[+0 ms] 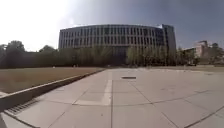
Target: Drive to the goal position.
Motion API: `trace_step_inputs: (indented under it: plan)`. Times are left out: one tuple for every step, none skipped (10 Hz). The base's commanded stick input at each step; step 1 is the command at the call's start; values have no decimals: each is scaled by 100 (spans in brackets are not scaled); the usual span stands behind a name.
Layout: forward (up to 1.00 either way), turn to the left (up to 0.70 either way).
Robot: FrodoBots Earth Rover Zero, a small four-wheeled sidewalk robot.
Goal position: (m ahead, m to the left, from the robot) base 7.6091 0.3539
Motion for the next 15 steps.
trace_step_inputs:
  plan:
    - [5,0]
    - [5,0]
    - [5,0]
    - [5,0]
    - [4,0]
    - [5,0]
    - [5,0]
    - [5,0]
    - [5,0]
    - [5,0]
    - [5,0]
    - [4,0]
    - [5,0]
    - [5,0]
    - [5,0]
